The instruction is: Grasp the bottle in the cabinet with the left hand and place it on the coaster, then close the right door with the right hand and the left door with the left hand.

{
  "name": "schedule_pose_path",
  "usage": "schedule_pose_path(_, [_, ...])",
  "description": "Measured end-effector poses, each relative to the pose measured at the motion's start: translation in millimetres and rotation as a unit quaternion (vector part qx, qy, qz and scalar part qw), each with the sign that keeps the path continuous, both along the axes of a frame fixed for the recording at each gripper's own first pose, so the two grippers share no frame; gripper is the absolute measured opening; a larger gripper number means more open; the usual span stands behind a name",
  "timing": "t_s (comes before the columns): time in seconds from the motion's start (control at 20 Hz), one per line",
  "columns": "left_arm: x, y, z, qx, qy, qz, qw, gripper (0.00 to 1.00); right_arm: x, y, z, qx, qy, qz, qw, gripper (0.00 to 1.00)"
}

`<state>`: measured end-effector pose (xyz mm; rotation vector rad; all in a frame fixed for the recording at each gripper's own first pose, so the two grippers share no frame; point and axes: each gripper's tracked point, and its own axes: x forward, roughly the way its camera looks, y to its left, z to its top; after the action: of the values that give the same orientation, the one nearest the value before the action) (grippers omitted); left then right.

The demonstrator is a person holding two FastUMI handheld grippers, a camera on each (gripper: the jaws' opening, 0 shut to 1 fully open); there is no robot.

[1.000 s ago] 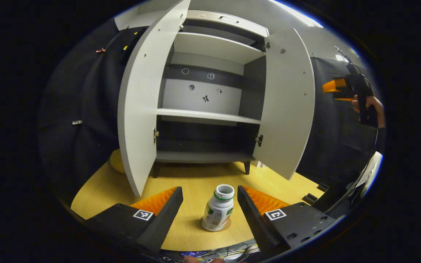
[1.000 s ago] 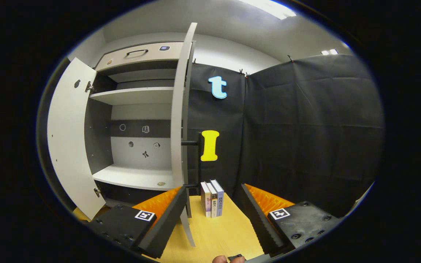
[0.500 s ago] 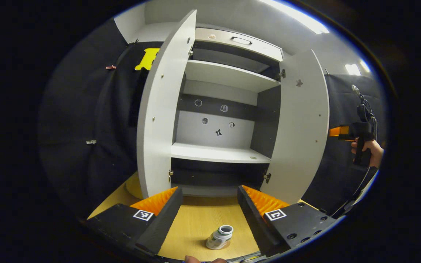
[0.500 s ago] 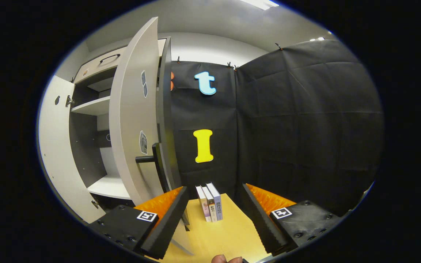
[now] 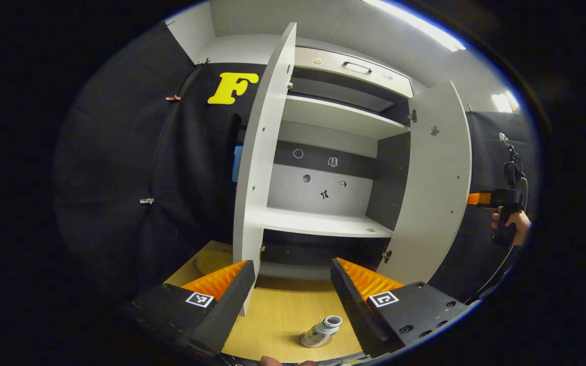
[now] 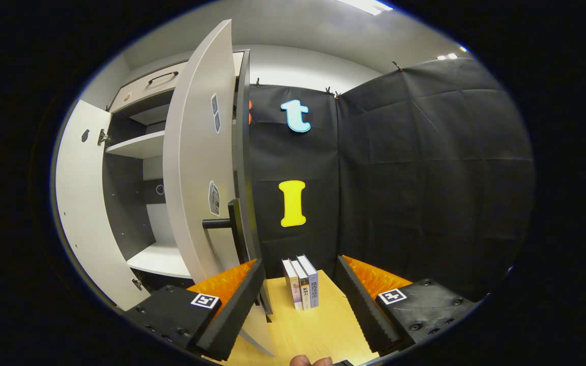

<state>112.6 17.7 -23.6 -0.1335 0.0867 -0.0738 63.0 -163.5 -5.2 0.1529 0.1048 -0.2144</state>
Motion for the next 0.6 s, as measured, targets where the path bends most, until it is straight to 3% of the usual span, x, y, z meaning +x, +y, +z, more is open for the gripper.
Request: schedule_pose_path(0.6, [9.8,13.6,-2.2,0.023,-0.001,-0.01,1.0,0.95,5.3,97.0,0.7,0.041,-0.003,0.091,0.995,0.97])
